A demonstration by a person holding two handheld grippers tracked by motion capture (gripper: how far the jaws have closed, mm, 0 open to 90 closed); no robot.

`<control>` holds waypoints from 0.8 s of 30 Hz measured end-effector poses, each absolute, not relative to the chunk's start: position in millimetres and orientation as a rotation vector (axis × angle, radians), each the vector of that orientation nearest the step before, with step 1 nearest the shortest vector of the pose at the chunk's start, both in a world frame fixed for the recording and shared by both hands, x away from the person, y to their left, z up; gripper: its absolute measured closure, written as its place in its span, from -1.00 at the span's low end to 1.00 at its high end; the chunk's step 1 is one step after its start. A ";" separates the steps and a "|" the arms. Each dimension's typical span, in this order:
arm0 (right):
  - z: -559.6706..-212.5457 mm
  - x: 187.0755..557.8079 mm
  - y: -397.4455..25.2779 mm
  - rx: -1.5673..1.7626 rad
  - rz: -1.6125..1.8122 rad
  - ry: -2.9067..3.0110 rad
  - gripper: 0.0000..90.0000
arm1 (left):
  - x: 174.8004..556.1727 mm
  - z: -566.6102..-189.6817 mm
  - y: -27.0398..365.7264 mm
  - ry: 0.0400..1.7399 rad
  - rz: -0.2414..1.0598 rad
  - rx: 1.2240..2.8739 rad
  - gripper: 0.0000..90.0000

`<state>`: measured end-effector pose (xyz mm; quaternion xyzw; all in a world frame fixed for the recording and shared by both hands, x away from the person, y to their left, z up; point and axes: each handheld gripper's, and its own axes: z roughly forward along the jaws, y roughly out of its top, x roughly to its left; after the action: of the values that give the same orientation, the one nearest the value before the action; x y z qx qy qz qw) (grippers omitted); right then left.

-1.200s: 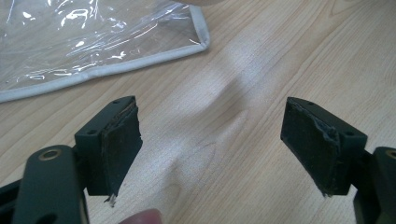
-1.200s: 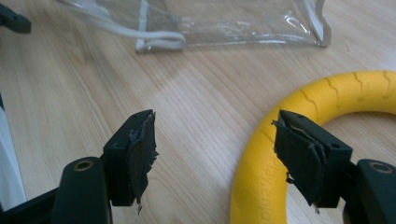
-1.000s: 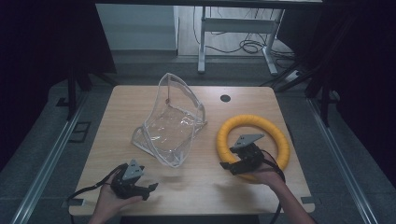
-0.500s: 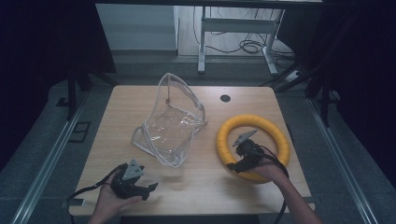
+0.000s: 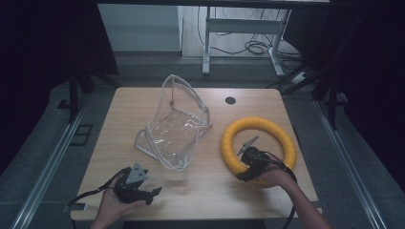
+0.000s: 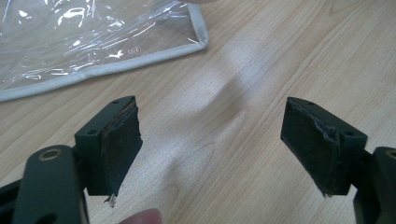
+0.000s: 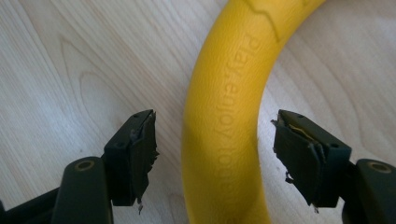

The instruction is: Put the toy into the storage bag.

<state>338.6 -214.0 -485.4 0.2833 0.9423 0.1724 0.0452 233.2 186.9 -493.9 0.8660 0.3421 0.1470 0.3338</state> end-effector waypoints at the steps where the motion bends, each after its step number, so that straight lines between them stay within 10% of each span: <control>1: -486.3 338.5 -213.7 0.862 0.511 2.884 -0.32 | 233.2 -493.7 187.0 0.894 0.383 2.260 -0.56; 24: -500.1 342.1 -203.7 0.778 0.246 2.955 0.02 | 232.9 -493.7 187.2 0.898 0.389 2.257 -0.56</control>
<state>342.1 -203.7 -500.1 0.2536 0.9632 0.0802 0.0380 232.9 187.2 -493.7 0.8647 0.3439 0.1489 0.3344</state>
